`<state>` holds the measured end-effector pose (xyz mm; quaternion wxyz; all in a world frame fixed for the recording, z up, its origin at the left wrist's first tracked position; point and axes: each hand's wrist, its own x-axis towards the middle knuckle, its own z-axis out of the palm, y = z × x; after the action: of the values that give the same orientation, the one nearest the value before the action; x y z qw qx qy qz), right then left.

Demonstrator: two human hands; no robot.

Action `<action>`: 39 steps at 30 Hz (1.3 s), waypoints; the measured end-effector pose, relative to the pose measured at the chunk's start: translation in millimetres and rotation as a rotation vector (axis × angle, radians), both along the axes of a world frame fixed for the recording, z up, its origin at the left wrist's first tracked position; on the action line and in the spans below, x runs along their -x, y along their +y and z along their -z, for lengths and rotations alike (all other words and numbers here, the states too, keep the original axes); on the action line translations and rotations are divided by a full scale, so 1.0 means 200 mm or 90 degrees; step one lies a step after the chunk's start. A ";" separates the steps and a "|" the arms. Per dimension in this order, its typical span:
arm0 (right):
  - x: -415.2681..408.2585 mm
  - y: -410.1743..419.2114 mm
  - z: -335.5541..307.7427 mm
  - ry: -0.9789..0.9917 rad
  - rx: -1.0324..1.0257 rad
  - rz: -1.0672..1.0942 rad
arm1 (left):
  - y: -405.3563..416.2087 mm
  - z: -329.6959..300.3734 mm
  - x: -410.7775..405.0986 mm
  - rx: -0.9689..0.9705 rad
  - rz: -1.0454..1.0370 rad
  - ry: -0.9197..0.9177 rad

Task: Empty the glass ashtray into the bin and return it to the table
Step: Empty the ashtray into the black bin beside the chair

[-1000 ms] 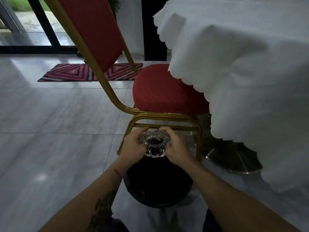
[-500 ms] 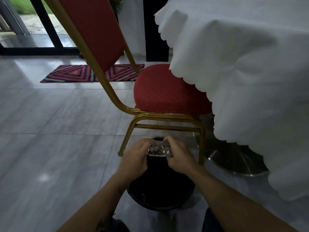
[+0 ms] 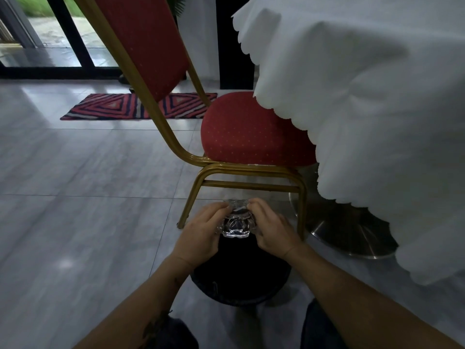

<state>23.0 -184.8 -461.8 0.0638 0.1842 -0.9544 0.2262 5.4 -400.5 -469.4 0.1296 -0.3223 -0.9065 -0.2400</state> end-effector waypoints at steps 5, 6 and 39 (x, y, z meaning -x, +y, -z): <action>0.01 0.04 -0.03 -0.008 -0.016 -0.025 | -0.03 -0.07 0.04 0.096 0.059 0.069; 0.02 0.05 -0.03 -0.006 -0.015 -0.030 | -0.04 -0.08 0.05 0.118 0.074 0.083; 0.08 0.00 -0.12 0.059 0.013 -0.049 | -0.10 -0.21 0.15 0.166 0.132 0.211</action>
<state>7.9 -185.0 -438.7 0.1011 0.2306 -0.9401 0.2297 -25.0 -421.2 -426.6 0.2086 -0.4627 -0.8582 -0.0768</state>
